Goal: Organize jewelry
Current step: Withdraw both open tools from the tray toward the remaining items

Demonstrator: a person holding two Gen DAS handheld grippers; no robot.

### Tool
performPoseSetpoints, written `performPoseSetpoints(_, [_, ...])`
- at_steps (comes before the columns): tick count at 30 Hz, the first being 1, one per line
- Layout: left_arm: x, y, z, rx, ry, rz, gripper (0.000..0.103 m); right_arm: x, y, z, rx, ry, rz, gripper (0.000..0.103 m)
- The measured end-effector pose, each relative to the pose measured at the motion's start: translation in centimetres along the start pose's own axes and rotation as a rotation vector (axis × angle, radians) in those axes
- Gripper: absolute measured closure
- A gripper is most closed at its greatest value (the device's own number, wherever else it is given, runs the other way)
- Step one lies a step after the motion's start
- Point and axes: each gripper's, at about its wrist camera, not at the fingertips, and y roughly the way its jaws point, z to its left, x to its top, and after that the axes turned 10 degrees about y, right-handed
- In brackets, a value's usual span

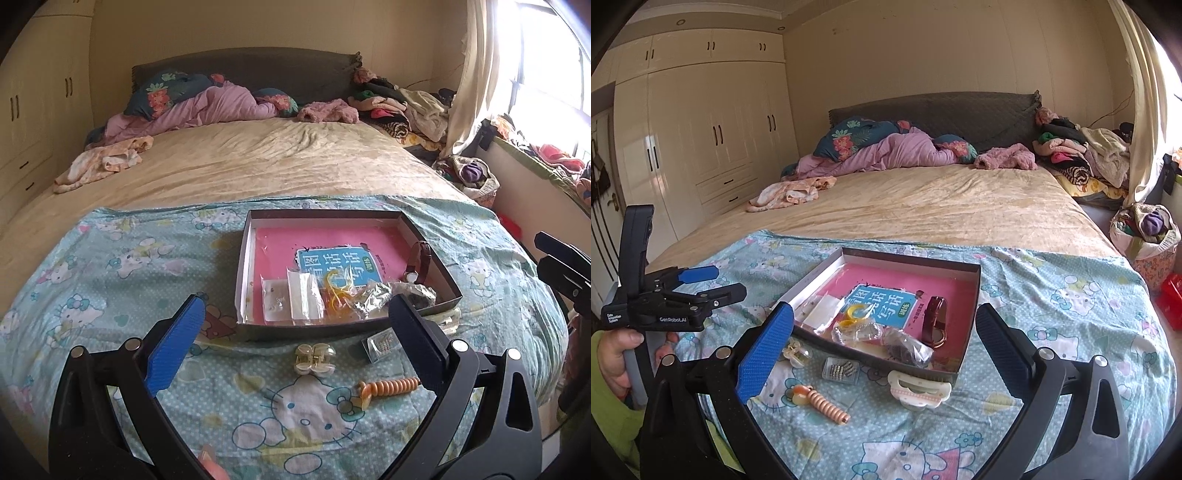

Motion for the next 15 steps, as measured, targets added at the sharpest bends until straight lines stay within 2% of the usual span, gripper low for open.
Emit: performPoseSetpoints(15, [-2.0, 0.3, -3.0, -0.009, 0.073, 0.039, 0.010, -2.4, 0.3, -0.8, -0.002, 0.021, 0.061, 0.005])
